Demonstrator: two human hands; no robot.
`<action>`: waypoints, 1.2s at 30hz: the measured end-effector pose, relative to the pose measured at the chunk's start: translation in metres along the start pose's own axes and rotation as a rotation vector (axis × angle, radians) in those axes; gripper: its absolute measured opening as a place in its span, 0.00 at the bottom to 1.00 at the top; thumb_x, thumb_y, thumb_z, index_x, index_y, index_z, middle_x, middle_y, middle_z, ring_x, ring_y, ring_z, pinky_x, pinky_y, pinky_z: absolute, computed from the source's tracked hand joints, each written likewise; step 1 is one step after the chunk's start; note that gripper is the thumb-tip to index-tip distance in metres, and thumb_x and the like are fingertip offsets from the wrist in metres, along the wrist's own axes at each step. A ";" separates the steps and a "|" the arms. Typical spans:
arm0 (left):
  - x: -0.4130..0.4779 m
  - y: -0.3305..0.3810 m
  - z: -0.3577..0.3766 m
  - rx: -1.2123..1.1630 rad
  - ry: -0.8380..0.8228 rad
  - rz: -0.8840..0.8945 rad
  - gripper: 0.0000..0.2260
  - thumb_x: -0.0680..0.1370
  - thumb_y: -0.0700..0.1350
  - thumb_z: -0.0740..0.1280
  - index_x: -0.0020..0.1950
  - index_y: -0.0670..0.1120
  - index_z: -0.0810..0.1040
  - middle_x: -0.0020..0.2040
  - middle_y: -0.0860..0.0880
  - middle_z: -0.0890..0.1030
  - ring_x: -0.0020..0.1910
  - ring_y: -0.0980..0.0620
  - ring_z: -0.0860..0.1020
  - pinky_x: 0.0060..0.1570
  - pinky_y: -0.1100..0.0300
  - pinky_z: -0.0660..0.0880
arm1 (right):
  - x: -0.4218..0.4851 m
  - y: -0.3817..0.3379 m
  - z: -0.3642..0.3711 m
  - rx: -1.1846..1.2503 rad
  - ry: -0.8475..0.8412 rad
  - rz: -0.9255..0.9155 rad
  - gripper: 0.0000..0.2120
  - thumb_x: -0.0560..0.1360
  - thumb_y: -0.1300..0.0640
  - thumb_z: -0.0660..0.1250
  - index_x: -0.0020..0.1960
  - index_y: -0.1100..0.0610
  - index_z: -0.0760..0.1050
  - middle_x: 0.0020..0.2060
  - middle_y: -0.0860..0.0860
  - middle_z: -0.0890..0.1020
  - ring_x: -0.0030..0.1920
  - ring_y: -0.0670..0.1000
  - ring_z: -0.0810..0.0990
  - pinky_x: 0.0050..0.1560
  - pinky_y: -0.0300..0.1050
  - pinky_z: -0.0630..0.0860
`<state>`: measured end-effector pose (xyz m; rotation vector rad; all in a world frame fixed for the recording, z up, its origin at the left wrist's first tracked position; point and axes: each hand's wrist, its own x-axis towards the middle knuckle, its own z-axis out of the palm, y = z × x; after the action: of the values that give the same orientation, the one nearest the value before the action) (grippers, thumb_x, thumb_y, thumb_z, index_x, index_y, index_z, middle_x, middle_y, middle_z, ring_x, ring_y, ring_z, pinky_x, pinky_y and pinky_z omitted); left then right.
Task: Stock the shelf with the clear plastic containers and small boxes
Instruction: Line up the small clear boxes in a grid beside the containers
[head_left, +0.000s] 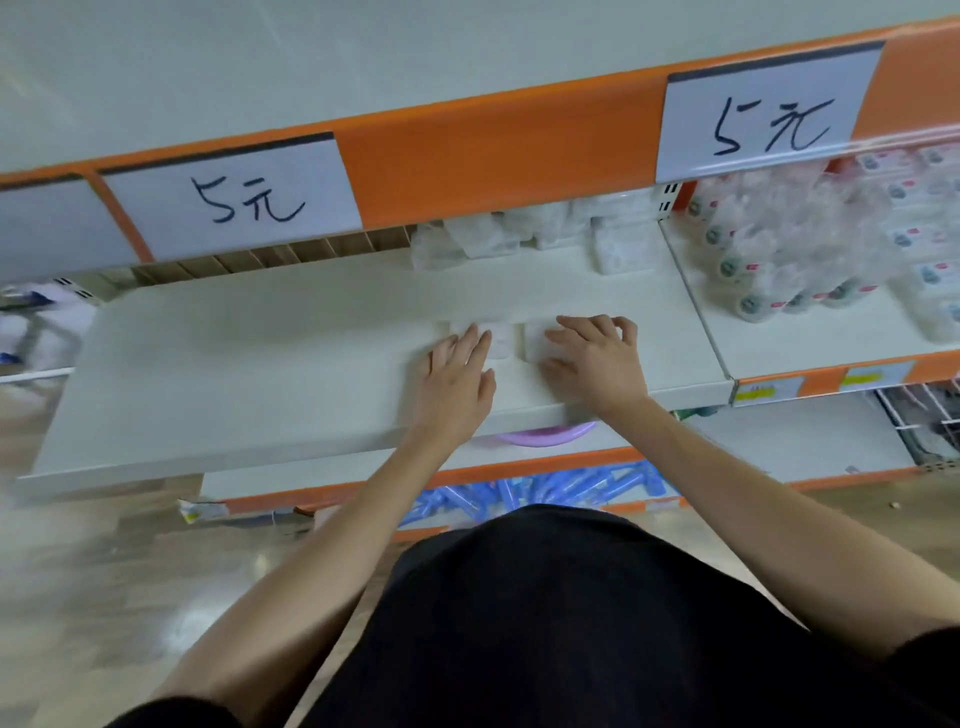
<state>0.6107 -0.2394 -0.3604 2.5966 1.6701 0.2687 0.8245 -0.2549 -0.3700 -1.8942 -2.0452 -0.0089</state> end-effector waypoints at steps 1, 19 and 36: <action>-0.007 -0.003 0.001 0.011 0.027 0.013 0.21 0.78 0.48 0.64 0.72 0.46 0.72 0.72 0.49 0.72 0.64 0.44 0.72 0.61 0.50 0.70 | -0.005 -0.003 0.000 0.023 0.009 0.005 0.15 0.64 0.53 0.81 0.49 0.53 0.83 0.53 0.52 0.84 0.48 0.58 0.82 0.55 0.51 0.60; 0.015 -0.014 -0.024 -0.305 -0.217 -0.001 0.28 0.71 0.46 0.75 0.67 0.43 0.69 0.64 0.46 0.75 0.65 0.43 0.68 0.62 0.56 0.64 | -0.015 -0.013 -0.035 0.205 -0.221 0.174 0.21 0.71 0.58 0.73 0.63 0.53 0.75 0.66 0.51 0.75 0.69 0.56 0.67 0.62 0.49 0.64; 0.032 0.233 -0.043 -0.534 -0.025 0.050 0.34 0.67 0.48 0.78 0.70 0.46 0.69 0.60 0.48 0.76 0.61 0.46 0.68 0.56 0.61 0.60 | -0.107 0.179 -0.164 0.219 0.079 0.198 0.22 0.66 0.55 0.79 0.58 0.56 0.80 0.60 0.53 0.80 0.61 0.61 0.74 0.58 0.53 0.70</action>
<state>0.8255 -0.3105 -0.2844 2.2270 1.2979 0.5885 1.0430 -0.3782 -0.2855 -1.9159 -1.7229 0.1791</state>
